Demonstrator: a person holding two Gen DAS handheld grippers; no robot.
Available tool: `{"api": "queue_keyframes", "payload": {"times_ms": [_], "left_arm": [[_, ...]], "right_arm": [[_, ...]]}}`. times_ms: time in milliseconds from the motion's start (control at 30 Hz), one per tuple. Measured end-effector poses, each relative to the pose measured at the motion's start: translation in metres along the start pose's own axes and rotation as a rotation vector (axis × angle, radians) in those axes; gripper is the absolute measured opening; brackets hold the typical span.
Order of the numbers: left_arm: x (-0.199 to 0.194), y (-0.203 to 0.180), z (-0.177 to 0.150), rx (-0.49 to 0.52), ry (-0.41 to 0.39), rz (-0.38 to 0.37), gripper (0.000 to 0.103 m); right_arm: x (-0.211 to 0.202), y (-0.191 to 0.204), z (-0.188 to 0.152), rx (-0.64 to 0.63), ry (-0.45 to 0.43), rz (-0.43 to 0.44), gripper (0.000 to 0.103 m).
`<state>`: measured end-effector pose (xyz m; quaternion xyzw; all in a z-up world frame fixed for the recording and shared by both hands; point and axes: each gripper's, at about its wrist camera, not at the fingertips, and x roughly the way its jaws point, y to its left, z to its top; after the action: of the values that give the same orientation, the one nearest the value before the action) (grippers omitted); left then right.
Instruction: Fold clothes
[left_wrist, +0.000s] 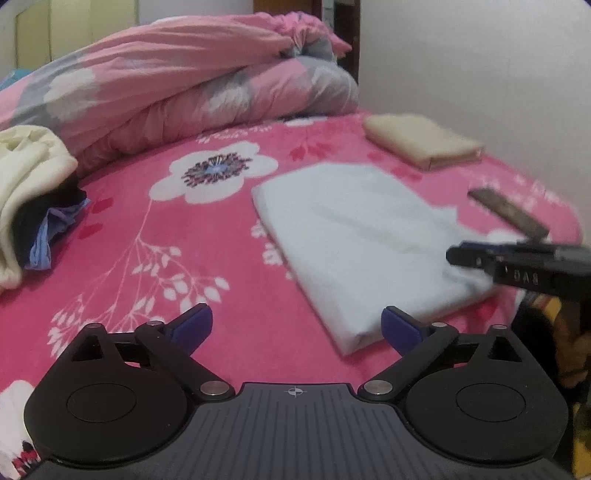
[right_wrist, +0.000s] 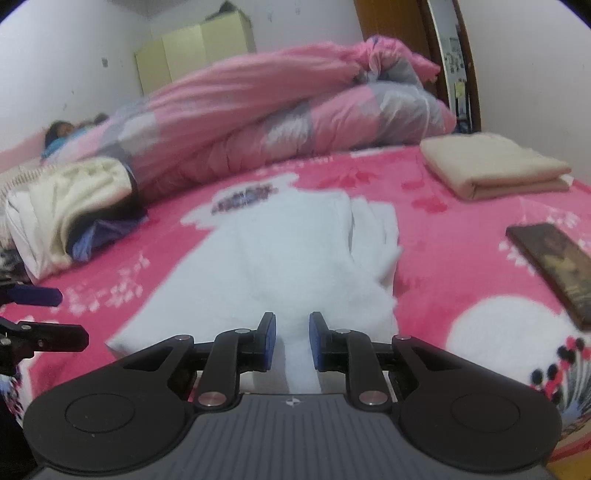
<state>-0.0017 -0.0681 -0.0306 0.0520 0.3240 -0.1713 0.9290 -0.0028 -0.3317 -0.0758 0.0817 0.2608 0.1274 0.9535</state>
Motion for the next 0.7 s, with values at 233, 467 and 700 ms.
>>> {"api": "queue_keyframes", "payload": {"times_ms": [233,467,700], "left_arm": [[0.0,0.0,0.015,-0.076,0.005,-0.032,0.103],[-0.001,-0.008,0.014,-0.068,-0.002,-0.021,0.103],[0.001,-0.008,0.017,-0.072,-0.003,0.003,0.103]], "right_arm": [[-0.026,0.004,0.013,0.028,-0.058,0.026,0.044],[-0.039,0.0,0.019,0.066,-0.081,0.0,0.072],[-0.044,-0.005,0.024,0.103,-0.094,-0.032,0.095]]}}
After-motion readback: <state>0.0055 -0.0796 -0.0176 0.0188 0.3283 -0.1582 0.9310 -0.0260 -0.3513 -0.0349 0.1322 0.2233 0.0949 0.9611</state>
